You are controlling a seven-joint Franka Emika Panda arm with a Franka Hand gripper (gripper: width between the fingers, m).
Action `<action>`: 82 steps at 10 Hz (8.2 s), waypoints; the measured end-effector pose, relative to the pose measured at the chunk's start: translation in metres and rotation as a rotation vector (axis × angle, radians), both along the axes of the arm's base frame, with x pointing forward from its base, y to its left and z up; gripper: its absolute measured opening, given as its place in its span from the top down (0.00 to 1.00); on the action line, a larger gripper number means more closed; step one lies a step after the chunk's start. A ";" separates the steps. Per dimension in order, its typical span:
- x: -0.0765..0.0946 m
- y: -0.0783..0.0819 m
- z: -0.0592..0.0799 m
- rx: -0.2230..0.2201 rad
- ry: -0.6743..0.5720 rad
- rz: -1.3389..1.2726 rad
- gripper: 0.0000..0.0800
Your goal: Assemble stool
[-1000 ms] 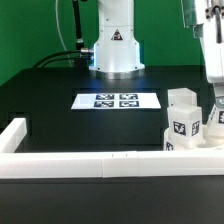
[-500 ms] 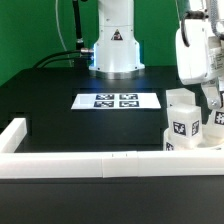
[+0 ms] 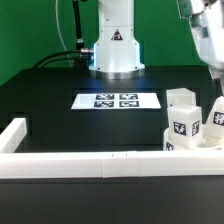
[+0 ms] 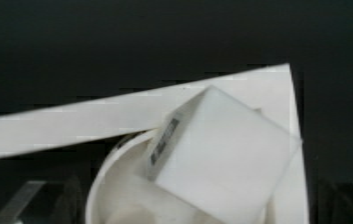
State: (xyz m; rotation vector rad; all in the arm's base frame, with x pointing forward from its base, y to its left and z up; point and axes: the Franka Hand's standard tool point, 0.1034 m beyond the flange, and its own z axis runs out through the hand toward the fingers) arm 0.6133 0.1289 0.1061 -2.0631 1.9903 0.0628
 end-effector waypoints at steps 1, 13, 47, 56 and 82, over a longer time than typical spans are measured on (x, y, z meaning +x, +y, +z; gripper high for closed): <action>0.000 0.002 0.000 -0.012 -0.018 0.073 0.19; 0.008 -0.003 -0.010 -0.251 -0.167 1.373 0.19; 0.014 -0.007 -0.025 0.000 0.070 -0.449 0.28; 0.021 -0.018 -0.011 -0.141 -0.136 0.400 0.19; 0.016 -0.019 -0.033 -0.369 -0.171 2.559 0.50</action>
Offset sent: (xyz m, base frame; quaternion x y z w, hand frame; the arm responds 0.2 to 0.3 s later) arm 0.0000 0.0000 0.0000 0.0000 0.0000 -0.1296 0.9916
